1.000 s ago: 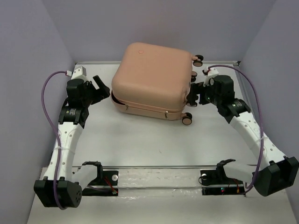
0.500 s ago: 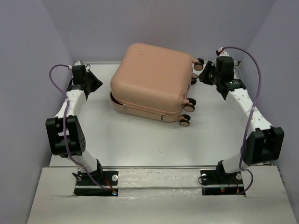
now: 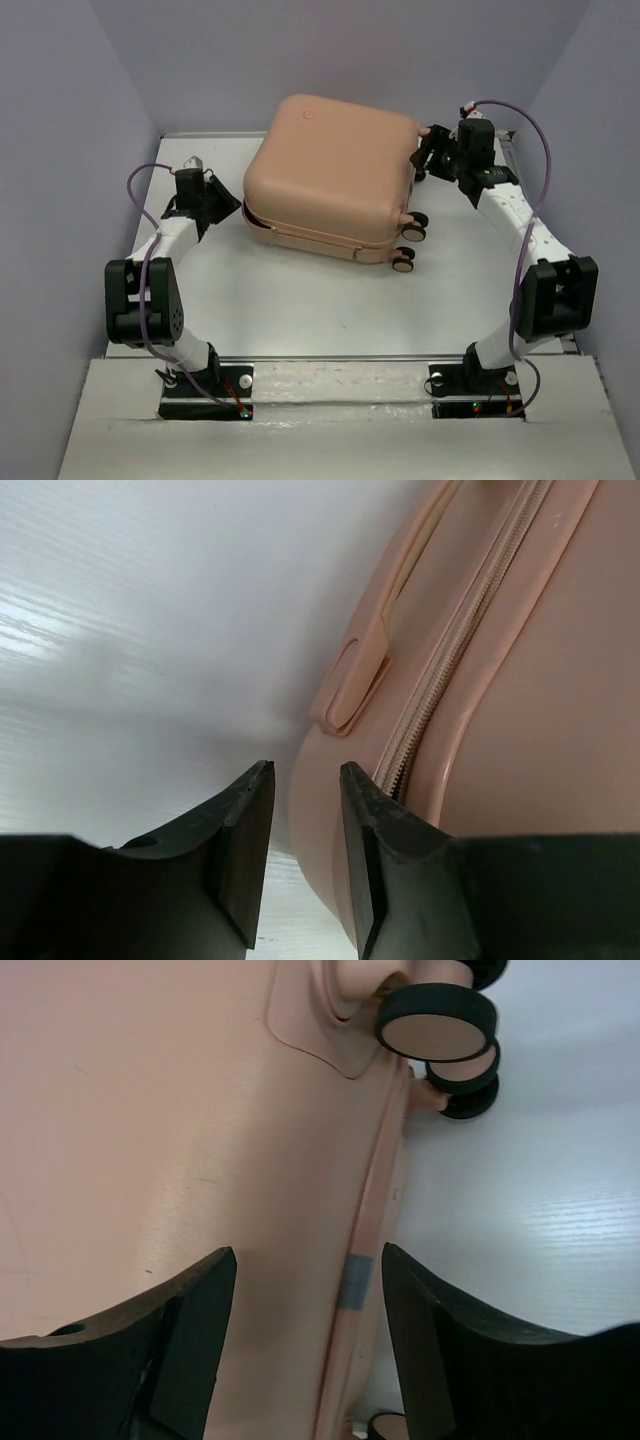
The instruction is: Pack the luggage
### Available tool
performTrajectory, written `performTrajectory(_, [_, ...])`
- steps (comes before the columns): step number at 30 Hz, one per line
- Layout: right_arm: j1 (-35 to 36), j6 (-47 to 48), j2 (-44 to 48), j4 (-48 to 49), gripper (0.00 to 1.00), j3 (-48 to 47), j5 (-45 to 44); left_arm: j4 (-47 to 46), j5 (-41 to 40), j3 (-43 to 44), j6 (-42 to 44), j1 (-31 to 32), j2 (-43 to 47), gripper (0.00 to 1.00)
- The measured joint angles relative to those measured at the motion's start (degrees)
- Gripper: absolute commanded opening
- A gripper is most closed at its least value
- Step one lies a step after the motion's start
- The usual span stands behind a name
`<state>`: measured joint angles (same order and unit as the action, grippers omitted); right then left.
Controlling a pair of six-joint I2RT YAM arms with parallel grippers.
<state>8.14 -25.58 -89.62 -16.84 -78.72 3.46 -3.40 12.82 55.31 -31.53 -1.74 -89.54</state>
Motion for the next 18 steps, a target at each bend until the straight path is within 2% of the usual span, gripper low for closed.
performTrajectory(6, [-0.3,-3.1,-1.1,3.7,0.72,0.4,4.5,-1.9,-0.3,-4.1,-0.1,3.5,1.6,0.40])
performTrajectory(8, [-0.5,-3.7,-1.2,5.0,0.72,1.0,5.8,-1.9,-0.8,-4.9,-0.3,4.3,1.4,0.42])
performTrajectory(9, [-0.6,-3.9,-1.2,5.4,0.72,1.2,6.3,-2.0,-1.0,-5.6,-0.5,4.7,1.4,0.44])
performTrajectory(11, [-0.7,-4.4,-1.2,6.5,0.72,1.9,6.8,-2.3,-1.4,-7.6,-0.9,5.0,2.2,0.61])
performTrajectory(12, [-0.7,-4.4,-1.2,7.0,0.72,2.1,7.0,-1.9,-1.6,-9.1,-1.1,5.0,3.2,0.61])
performTrajectory(13, [-0.7,-4.5,-1.2,7.4,0.72,2.4,7.1,-1.3,-1.9,-10.4,-1.2,5.0,4.6,0.70])
performTrajectory(14, [-0.7,-4.5,-1.2,7.6,0.72,2.6,7.2,-0.1,-2.3,-11.4,-1.4,5.0,6.5,0.74])
performTrajectory(16, [-0.7,-4.5,-1.2,8.3,0.72,2.9,7.5,2.1,-2.6,-12.3,-1.5,4.9,11.5,0.79])
performTrajectory(18, [-0.7,-4.5,-1.1,8.8,0.72,3.3,7.7,3.7,-2.6,-12.3,-1.9,4.6,17.6,0.80])
